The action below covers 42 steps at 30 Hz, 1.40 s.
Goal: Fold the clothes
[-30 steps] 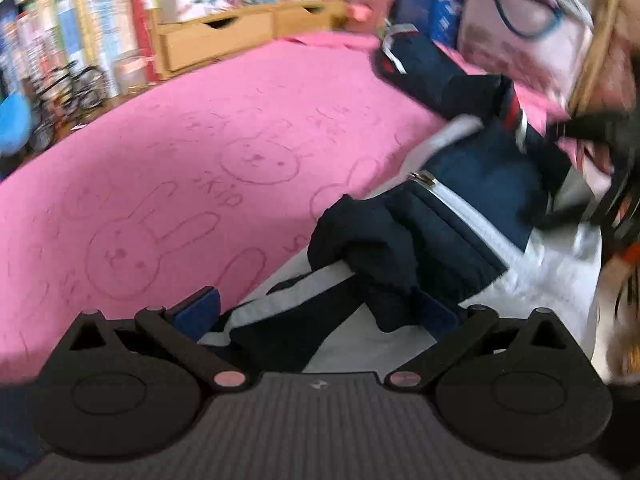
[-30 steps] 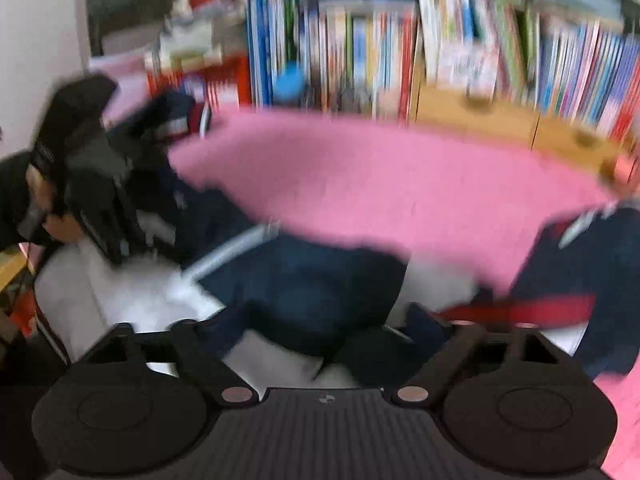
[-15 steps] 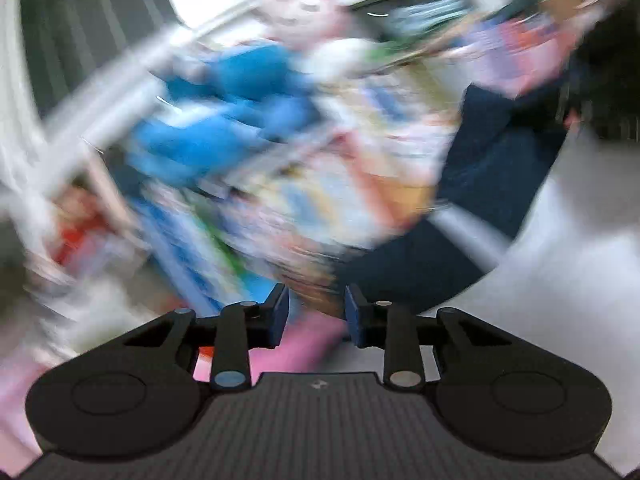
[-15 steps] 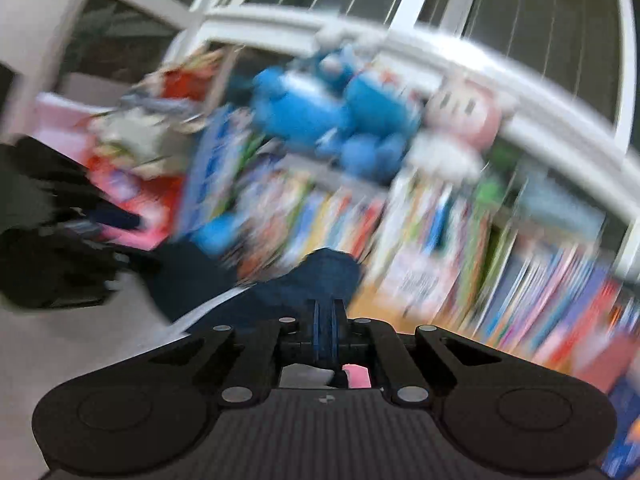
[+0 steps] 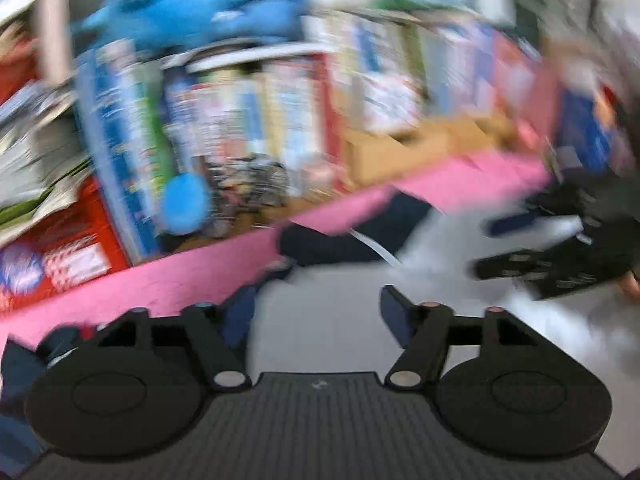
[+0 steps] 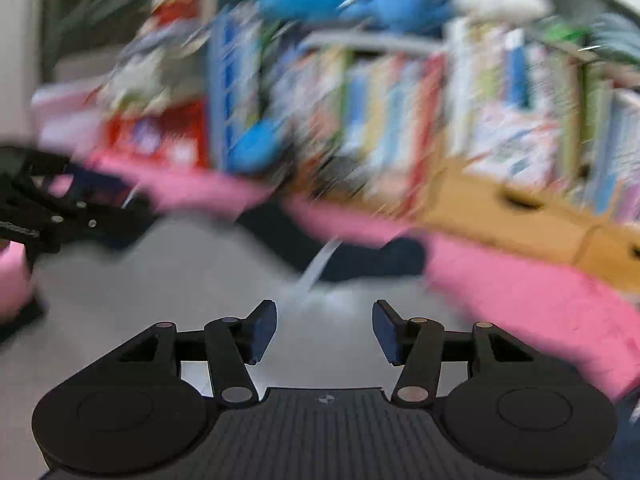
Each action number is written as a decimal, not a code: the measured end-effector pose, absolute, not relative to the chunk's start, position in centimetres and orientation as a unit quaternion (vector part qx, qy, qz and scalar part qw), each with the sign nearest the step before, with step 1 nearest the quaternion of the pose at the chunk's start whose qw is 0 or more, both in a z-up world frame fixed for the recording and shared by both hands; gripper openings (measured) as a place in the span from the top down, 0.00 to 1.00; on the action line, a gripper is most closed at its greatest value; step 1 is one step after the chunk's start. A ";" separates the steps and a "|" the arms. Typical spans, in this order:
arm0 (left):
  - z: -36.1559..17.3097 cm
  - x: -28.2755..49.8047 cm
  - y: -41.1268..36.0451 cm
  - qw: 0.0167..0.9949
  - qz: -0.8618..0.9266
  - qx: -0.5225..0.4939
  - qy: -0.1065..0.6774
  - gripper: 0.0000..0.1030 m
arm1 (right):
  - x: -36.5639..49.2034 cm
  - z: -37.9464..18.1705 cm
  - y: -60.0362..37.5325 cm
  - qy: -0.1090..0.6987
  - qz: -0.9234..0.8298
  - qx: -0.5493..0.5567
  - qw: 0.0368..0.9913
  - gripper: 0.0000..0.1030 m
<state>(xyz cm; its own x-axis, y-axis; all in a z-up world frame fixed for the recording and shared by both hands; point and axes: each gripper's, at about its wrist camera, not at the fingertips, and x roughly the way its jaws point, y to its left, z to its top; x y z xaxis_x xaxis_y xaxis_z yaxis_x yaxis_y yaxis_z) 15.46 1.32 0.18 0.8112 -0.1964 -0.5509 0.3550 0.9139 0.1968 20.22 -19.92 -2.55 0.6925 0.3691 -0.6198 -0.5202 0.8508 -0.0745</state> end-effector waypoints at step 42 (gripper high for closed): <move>-3.3 14.6 -1.5 0.931 -0.019 0.177 0.318 0.12 | 15.8 -4.4 -52.1 0.249 -0.231 0.150 0.928 0.15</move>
<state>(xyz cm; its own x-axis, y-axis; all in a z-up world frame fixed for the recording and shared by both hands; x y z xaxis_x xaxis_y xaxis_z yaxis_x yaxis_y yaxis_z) 14.56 -1.47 -3.26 0.7969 0.0780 -0.5991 0.1478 0.9363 0.3184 15.76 -52.12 -4.36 0.7689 -0.3541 -0.5323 0.5035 0.8485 0.1629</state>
